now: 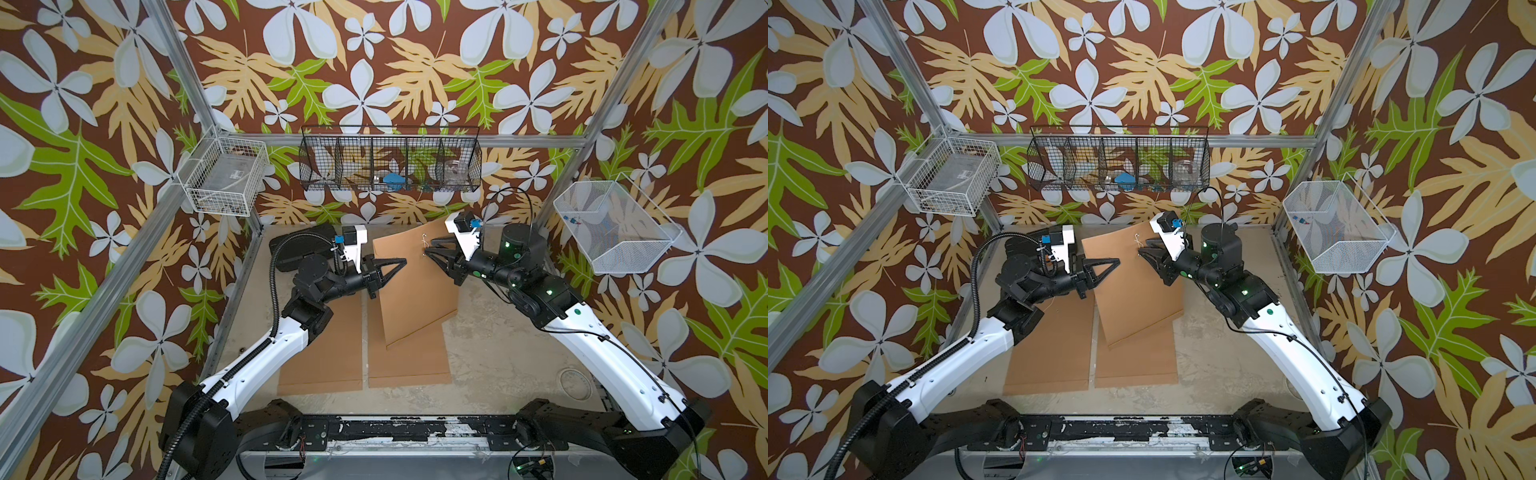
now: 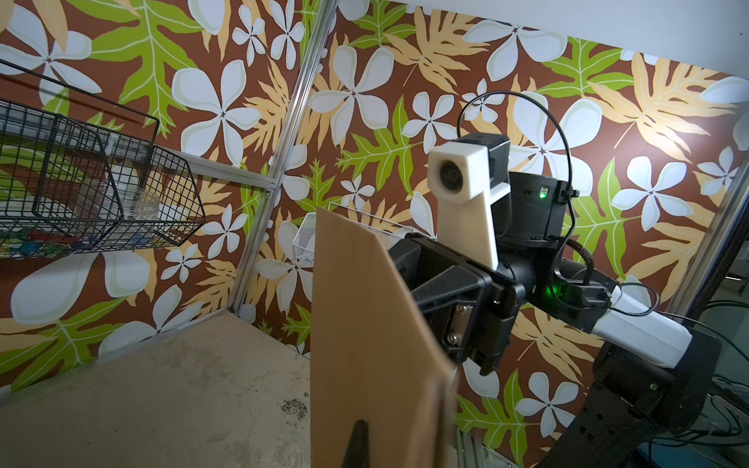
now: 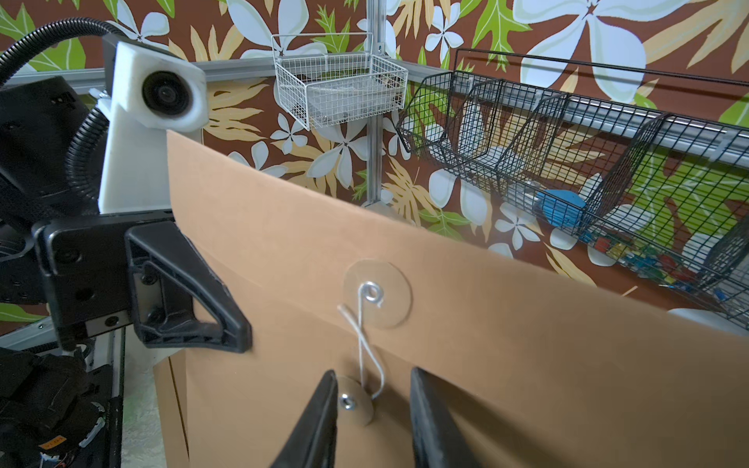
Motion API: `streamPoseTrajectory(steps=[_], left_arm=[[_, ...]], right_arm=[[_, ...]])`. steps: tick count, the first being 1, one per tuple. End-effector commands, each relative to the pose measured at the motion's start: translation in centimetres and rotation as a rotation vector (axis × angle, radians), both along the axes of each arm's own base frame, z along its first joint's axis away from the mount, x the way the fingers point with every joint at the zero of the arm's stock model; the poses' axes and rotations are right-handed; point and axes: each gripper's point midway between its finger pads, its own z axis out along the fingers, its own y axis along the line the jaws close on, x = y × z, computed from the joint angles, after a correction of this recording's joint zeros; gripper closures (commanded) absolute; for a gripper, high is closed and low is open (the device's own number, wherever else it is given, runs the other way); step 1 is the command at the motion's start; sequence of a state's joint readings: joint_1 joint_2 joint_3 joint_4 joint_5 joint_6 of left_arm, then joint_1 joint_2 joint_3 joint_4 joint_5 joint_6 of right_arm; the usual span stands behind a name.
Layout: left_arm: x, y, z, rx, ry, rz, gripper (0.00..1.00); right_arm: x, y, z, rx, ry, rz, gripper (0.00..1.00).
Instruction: Open the file bag
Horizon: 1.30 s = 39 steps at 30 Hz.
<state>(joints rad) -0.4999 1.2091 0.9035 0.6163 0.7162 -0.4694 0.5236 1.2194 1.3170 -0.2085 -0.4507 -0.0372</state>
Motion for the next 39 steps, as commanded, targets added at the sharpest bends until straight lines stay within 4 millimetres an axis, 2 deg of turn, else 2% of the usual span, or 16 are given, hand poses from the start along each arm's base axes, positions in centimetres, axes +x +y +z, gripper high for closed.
streamPoseTrajectory(steps=[1, 13, 29, 39], left_arm=[[-0.6, 0.0, 1.4, -0.032, -0.048, -0.029, 1.0], [-1.1, -0.2, 1.3, -0.028, -0.046, -0.061, 1.0], [-0.5, -0.1, 1.3, -0.038, -0.035, -0.028, 1.0], [0.1, 0.3, 1.8, -0.055, -0.043, 0.016, 1.0]], right_arm=[[0.0, 0.4, 1.1, 0.027, -0.032, 0.017, 0.7], [0.5, 0.8, 1.3, 0.042, -0.033, 0.017, 0.75], [0.2, 0.8, 1.3, 0.055, -0.029, 0.028, 0.97], [-0.3, 0.2, 1.5, 0.059, -0.028, 0.012, 1.0]])
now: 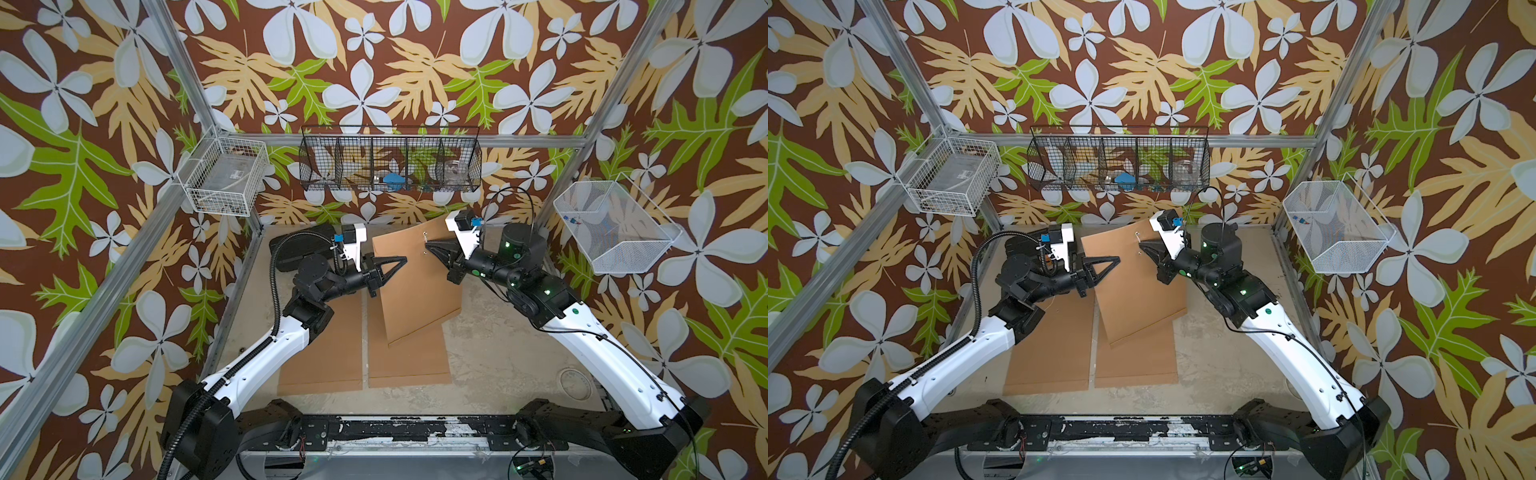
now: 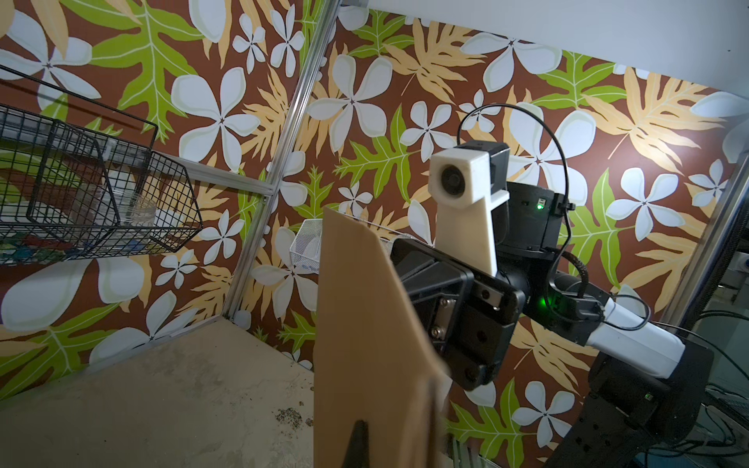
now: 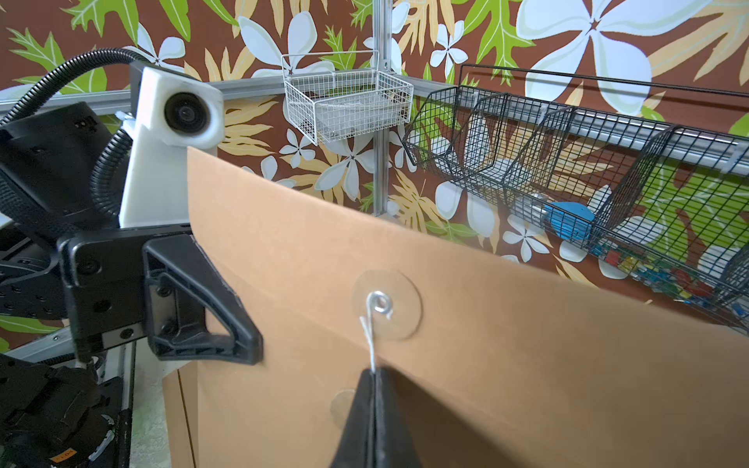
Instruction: Open the file bag
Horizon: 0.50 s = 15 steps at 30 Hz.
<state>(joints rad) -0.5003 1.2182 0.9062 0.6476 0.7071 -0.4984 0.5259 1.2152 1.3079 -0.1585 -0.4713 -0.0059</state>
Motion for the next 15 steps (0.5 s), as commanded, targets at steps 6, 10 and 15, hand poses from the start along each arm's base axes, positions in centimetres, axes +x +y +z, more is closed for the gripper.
streamPoseTrajectory(steps=[6, 10, 15], left_arm=[[0.0, 0.3, 1.5, -0.036, -0.048, 0.02, 1.0], [0.0, 0.2, 1.2, -0.032, -0.041, 0.009, 1.0], [-0.2, -0.1, 0.7, -0.022, -0.032, -0.02, 1.0]], right_arm=[[-0.3, -0.2, 0.7, 0.022, -0.014, -0.01, 1.0], [-0.4, -0.1, 1.0, 0.032, -0.017, 0.003, 1.0], [-0.9, 0.4, 1.8, 0.064, -0.021, 0.046, 1.0]])
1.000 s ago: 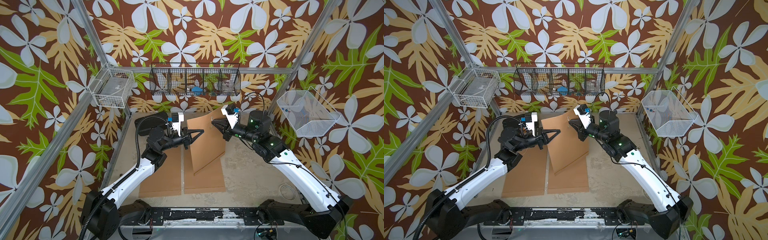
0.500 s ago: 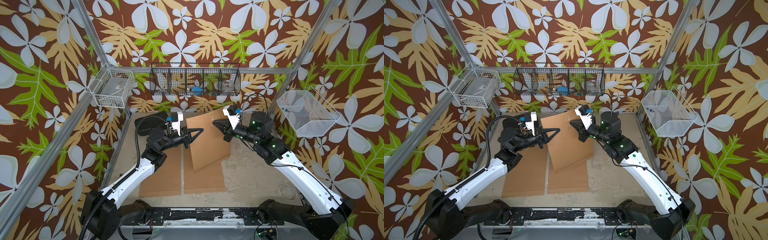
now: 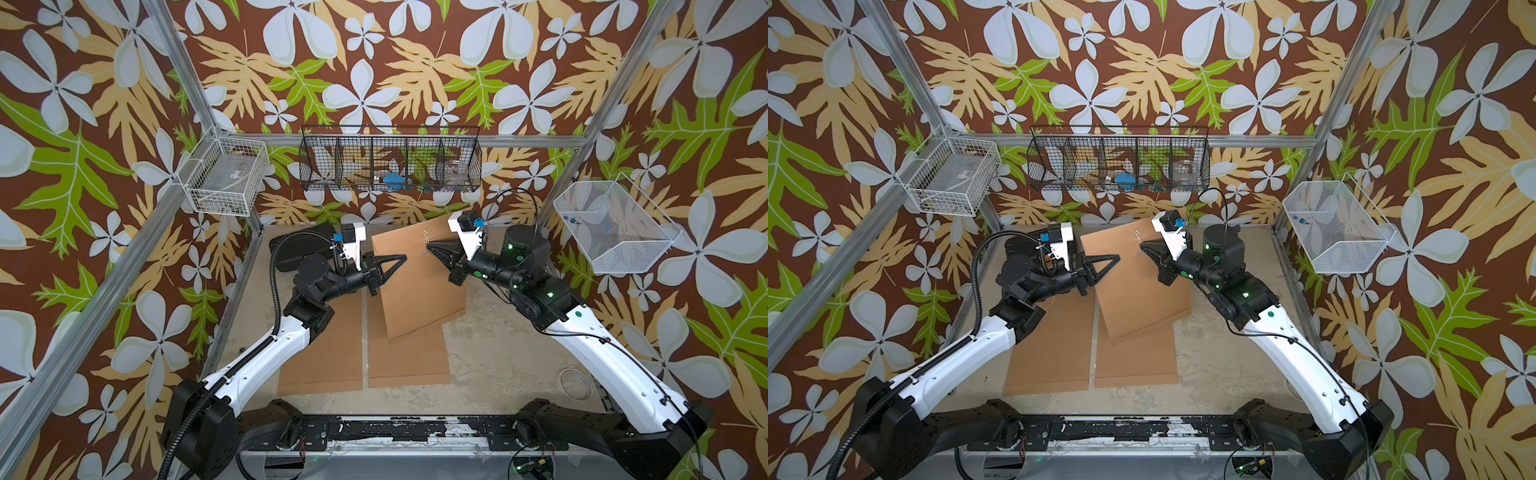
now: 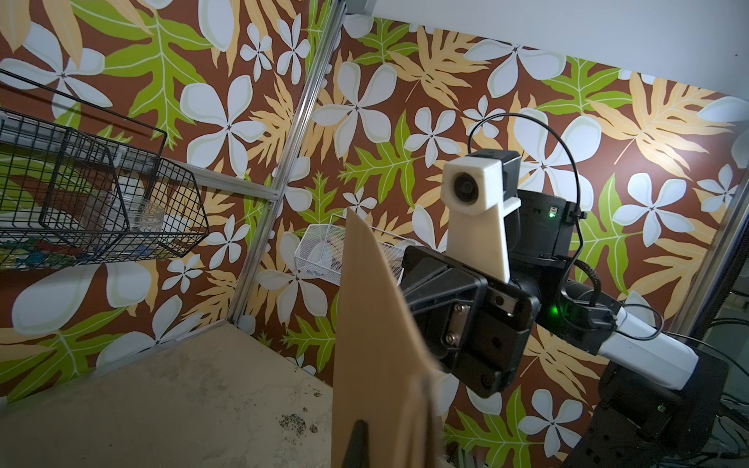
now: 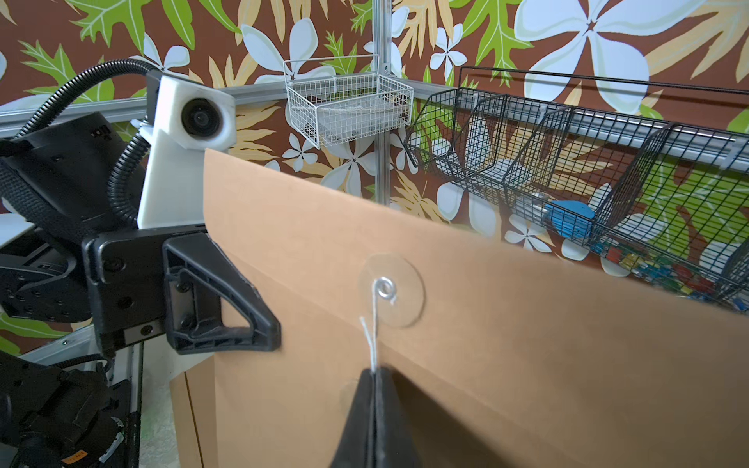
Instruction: Open the file bag
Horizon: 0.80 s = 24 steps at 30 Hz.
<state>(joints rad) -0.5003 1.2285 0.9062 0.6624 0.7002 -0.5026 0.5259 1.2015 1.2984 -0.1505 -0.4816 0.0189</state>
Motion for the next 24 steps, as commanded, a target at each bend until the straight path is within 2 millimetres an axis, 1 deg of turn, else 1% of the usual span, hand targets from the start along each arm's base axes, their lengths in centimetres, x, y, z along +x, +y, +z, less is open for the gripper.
streamPoseTrajectory(steps=[1, 8, 9, 14, 18, 24], left_arm=[[-0.6, -0.1, 0.8, -0.017, -0.034, -0.03, 1.0], [-0.6, -0.1, 0.9, -0.02, -0.038, -0.029, 1.0], [-0.5, 0.0, 1.0, -0.024, -0.039, -0.023, 1.0], [-0.1, 0.4, 2.1, -0.059, -0.053, 0.015, 1.0], [0.3, 0.7, 3.3, -0.1, -0.067, 0.042, 1.0], [0.5, 0.9, 4.0, -0.128, -0.073, 0.053, 1.0]], right_arm=[[-0.4, 0.7, 1.7, 0.049, -0.03, 0.048, 1.0], [-0.5, 1.7, 1.7, 0.075, -0.007, 0.102, 1.0], [-0.9, 1.9, 1.7, 0.08, -0.003, 0.13, 1.0], [-1.4, 2.1, 1.3, 0.09, 0.016, 0.159, 1.0], [-2.1, 2.3, 0.3, 0.094, 0.045, 0.187, 1.0], [-2.3, 2.1, -1.7, 0.093, 0.087, 0.177, 1.0]])
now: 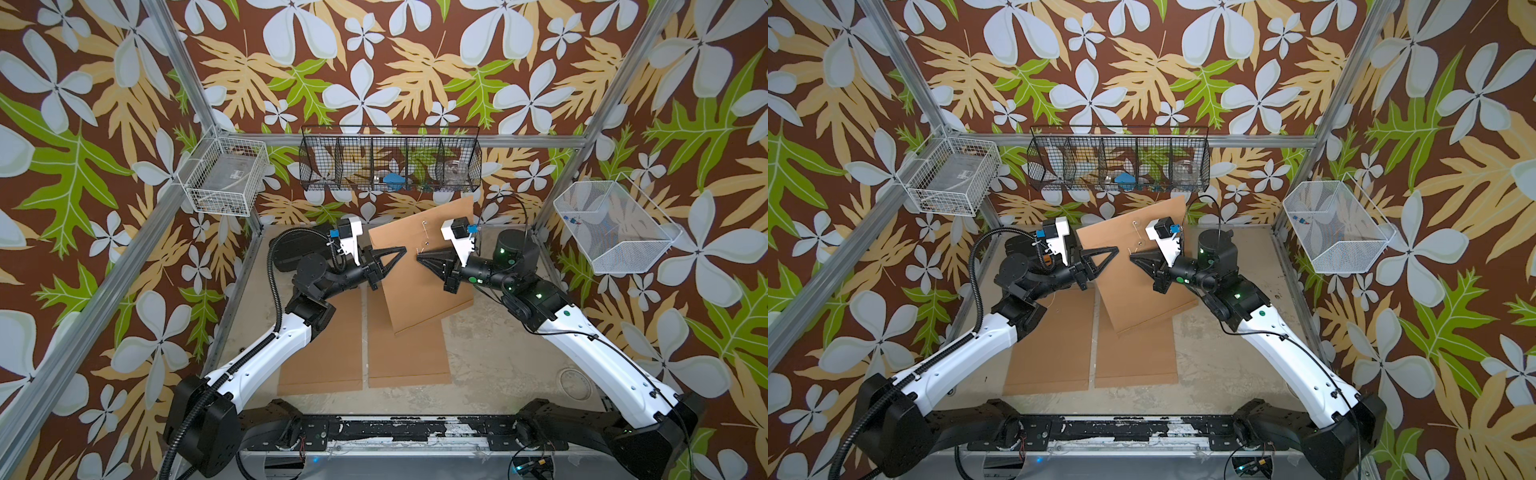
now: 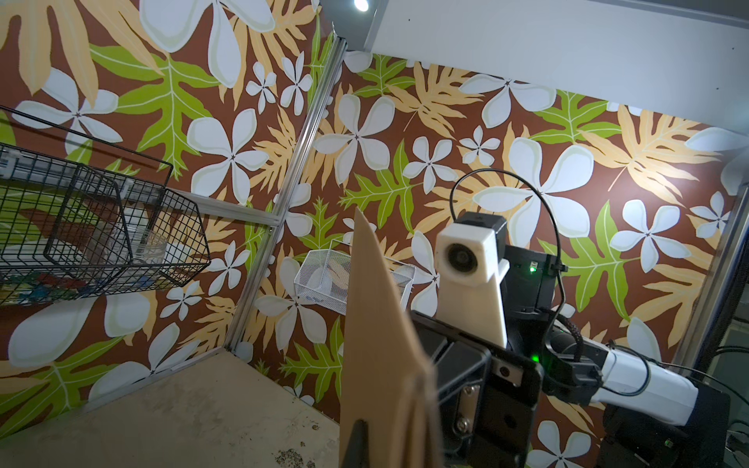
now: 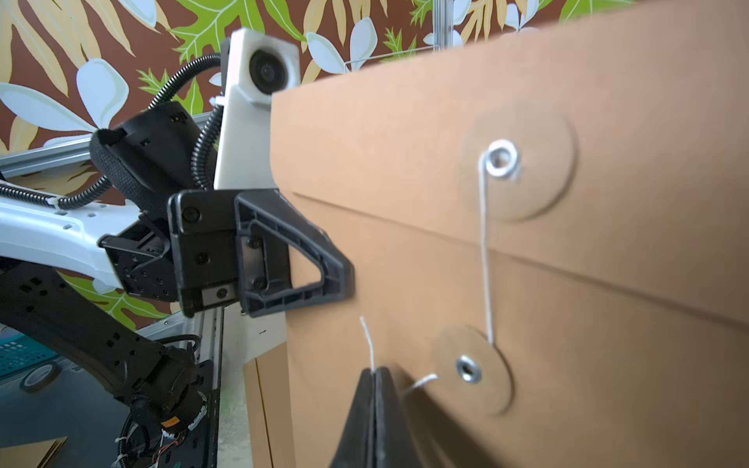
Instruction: Open the file bag
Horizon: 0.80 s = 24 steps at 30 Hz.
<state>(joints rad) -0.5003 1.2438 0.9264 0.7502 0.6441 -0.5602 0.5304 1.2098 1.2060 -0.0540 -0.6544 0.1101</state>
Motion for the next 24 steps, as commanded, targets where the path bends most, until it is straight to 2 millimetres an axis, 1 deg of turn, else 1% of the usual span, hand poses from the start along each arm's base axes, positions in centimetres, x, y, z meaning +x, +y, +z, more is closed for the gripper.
streamPoseTrajectory(steps=[1, 6, 8, 14, 18, 24], left_arm=[[-0.2, 0.5, 1.8, -0.049, -0.053, 0.016, 1.0], [-0.6, 0.5, 1.8, -0.04, -0.057, 0.01, 1.0], [-0.7, 0.5, 1.6, -0.027, -0.059, 0.009, 1.0], [-1.3, 0.6, 0.7, 0.011, -0.055, 0.005, 1.0], [-1.4, 0.7, 0.2, 0.025, -0.051, 0.008, 1.0], [-1.4, 0.9, 0.2, 0.033, -0.058, 0.026, 1.0]], right_arm=[[-0.3, 0.0, 0.3, 0.027, -0.002, 0.006, 1.0], [0.2, -0.9, -0.1, 0.016, -0.005, -0.062, 1.0], [0.8, -1.4, 0.0, 0.011, -0.01, -0.114, 1.0], [2.0, -2.7, 1.2, 0.011, -0.038, -0.224, 1.0], [2.4, -3.1, 2.1, 0.016, -0.052, -0.254, 1.0], [3.0, -3.9, 2.5, 0.007, -0.055, -0.313, 1.0]])
